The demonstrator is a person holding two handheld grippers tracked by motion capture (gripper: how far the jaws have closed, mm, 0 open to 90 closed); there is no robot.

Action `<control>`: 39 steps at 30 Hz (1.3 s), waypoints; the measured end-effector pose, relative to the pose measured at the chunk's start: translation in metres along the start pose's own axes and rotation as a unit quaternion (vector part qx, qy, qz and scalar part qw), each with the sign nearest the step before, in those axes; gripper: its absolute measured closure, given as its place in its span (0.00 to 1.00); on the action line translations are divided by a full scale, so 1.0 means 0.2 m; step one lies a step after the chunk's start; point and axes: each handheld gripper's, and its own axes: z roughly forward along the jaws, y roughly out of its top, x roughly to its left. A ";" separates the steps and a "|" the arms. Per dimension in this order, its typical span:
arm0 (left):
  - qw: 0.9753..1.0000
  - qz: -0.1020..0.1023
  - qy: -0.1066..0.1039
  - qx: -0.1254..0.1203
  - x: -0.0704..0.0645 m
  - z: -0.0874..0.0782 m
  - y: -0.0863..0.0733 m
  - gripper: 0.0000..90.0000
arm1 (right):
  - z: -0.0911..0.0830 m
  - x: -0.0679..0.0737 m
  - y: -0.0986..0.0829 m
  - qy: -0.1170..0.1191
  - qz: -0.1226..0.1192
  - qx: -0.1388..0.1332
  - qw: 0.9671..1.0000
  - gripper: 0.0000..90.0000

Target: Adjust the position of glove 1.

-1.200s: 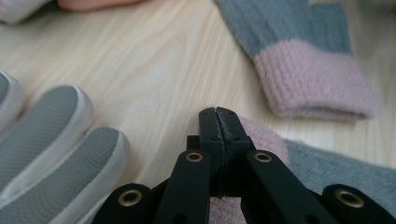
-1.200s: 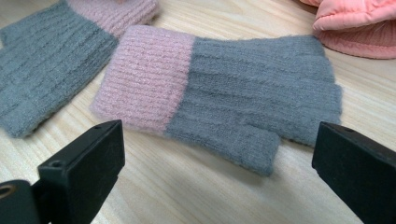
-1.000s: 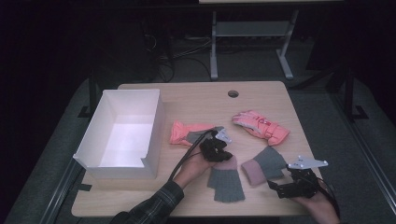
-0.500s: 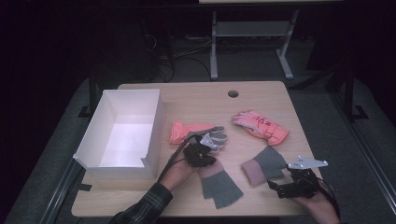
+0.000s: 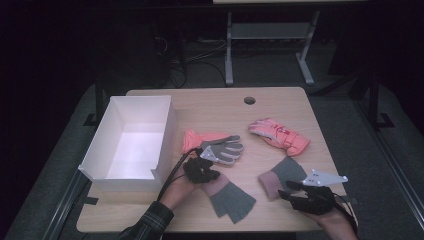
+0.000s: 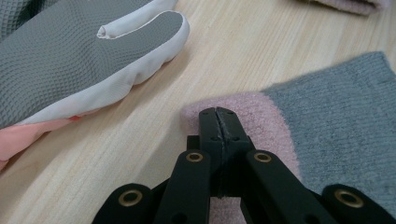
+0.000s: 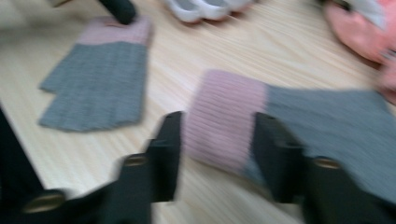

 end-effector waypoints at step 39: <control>0.999 -0.031 0.020 0.003 -0.04 -0.05 -0.07 1.00 | 0.41 0.24 0.17 0.083 -0.103 0.099 0.986 1.00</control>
